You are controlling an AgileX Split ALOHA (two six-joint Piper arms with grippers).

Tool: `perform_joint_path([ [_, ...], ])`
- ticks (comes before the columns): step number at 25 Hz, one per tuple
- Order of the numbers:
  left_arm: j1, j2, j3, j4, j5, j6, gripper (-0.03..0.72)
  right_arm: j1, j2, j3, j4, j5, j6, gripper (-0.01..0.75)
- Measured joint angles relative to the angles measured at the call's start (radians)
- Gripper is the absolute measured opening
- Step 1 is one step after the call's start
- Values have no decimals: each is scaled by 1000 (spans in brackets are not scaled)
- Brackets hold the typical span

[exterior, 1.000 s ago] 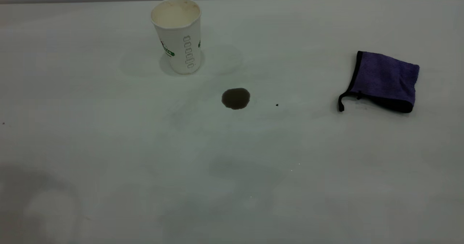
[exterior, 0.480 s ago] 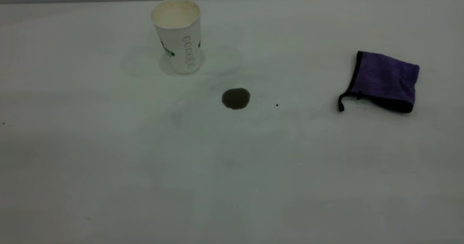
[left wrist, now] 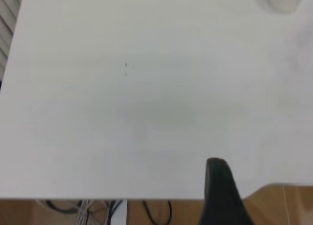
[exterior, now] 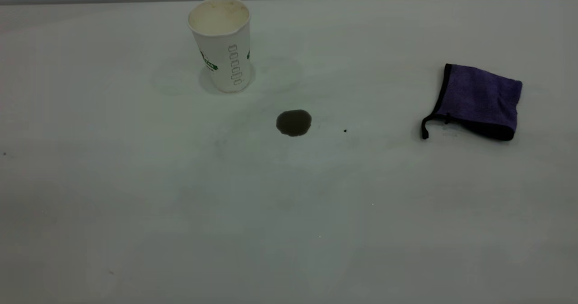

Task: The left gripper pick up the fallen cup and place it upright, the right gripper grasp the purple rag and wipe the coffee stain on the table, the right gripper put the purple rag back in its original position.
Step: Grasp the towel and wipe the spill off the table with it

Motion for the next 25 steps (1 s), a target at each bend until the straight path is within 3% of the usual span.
perform_joint_path([
  [25,0,-32,0,0,1,19,513,0,0,0,0,0,0,238],
])
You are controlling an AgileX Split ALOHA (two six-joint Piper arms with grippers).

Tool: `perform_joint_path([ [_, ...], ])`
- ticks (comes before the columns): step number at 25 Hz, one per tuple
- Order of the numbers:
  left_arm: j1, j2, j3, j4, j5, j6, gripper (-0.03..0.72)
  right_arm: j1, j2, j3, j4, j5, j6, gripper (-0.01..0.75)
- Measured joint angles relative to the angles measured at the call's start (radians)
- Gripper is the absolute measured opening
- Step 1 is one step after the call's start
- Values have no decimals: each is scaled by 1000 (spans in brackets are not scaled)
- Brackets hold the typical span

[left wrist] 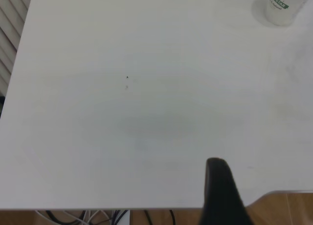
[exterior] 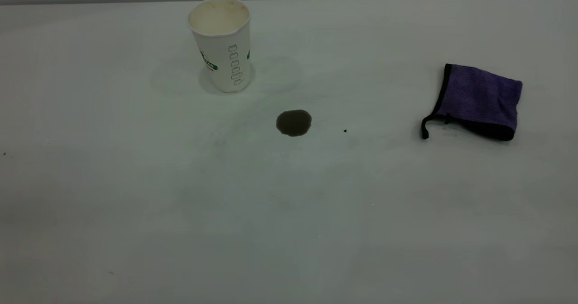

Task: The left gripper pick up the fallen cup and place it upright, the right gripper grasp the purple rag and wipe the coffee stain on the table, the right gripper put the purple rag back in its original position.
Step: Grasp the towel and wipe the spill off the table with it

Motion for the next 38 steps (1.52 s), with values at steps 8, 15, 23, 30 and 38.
perform_joint_path([
  [8,0,0,0,0,0,1,513,0,0,0,0,0,0,238],
  [15,0,0,0,0,0,1,513,0,37,-29,-24,-49,3,238],
  [23,0,0,0,0,0,1,513,0,621,-222,-68,-223,30,358],
  [30,0,0,0,0,0,1,513,0,1224,-439,-71,-355,-36,707],
  [38,0,0,0,0,0,1,513,10,1746,-625,58,-489,-172,729],
])
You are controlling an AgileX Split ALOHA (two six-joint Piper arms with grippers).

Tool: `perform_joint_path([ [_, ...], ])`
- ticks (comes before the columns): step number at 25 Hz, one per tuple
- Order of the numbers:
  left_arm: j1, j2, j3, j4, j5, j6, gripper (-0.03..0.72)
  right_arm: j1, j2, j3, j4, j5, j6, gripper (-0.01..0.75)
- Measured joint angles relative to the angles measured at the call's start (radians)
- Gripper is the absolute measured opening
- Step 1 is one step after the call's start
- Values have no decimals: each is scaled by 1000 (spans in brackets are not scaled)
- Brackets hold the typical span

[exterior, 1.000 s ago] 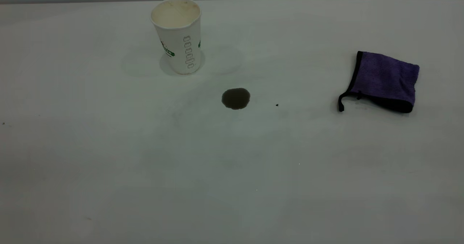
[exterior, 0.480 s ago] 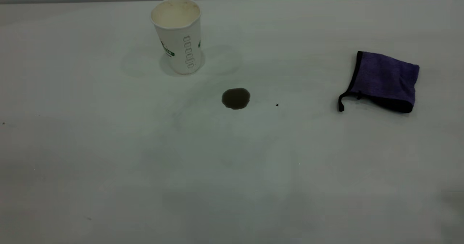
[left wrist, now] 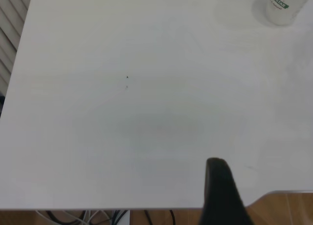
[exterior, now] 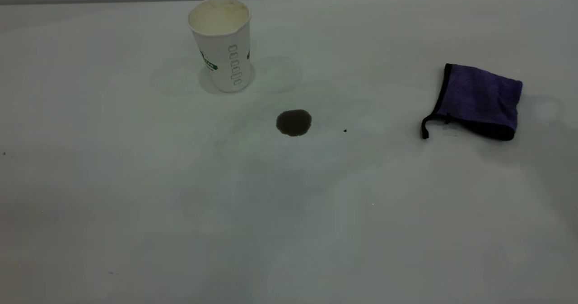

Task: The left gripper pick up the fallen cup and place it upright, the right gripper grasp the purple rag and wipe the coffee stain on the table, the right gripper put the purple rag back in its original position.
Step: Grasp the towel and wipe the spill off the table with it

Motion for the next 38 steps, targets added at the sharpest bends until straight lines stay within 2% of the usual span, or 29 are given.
perform_joint_path([
  [4,0,0,0,0,0,0,513,35,241,-86,15,-70,-27,729],
  [11,0,-1,0,0,0,0,513,49,537,-271,19,-98,-36,728],
  [19,0,-1,0,0,0,0,513,49,633,-304,37,-206,-58,720],
  [25,0,-1,0,0,0,0,513,49,710,-304,40,-263,-62,682],
  [27,0,-1,0,0,0,0,513,49,720,-308,39,-267,-62,630],
  [29,0,-1,0,0,0,0,513,48,726,-314,36,-269,-62,529],
  [33,0,-1,0,0,0,0,513,52,729,-320,75,-255,-65,164],
  [34,0,-1,0,0,0,0,513,59,729,-320,81,-254,-74,100],
  [35,0,-1,0,0,0,0,513,68,728,-321,83,-252,-85,74],
  [38,0,-1,0,0,0,0,513,124,728,-335,97,-232,-106,69],
])
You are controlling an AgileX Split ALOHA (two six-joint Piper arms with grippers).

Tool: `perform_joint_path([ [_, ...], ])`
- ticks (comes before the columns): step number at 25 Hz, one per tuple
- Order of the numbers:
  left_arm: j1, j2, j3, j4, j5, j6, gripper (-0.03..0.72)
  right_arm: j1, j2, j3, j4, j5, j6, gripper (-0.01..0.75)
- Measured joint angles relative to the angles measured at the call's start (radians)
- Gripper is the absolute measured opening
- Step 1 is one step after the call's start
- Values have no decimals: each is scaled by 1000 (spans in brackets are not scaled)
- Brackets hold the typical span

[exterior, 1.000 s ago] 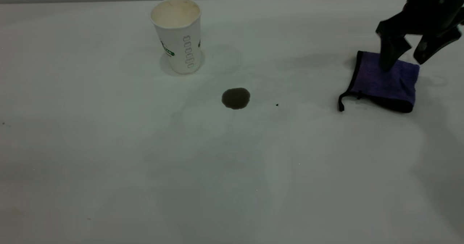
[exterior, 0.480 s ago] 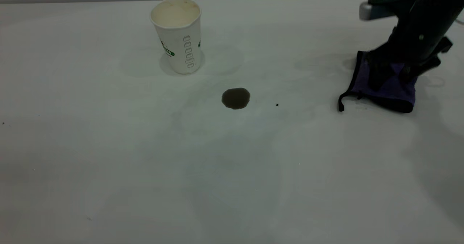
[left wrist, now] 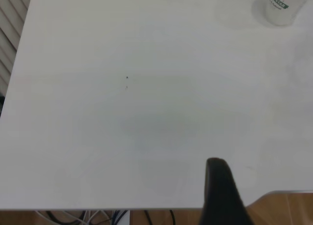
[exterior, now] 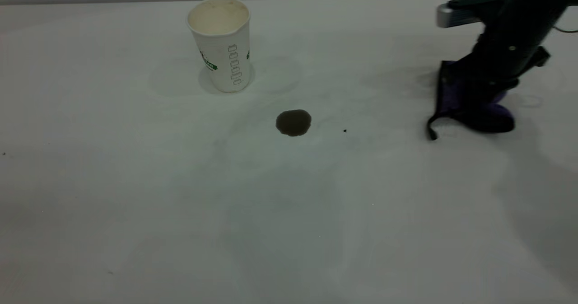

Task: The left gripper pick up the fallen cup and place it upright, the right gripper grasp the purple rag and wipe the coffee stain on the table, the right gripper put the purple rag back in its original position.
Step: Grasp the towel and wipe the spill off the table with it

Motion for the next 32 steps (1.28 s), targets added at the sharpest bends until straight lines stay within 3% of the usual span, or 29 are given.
perform_joint_path([
  [9,0,0,0,0,0,0,513,307,18,-153,87,185,-3,69],
  [15,0,0,0,0,0,0,513,497,21,-217,97,171,51,69],
  [19,0,0,0,0,0,0,513,581,30,-258,97,141,78,69],
  [25,0,0,0,0,0,0,513,609,101,-337,98,75,102,69],
  [32,0,0,0,0,0,0,513,521,173,-388,107,68,139,65],
])
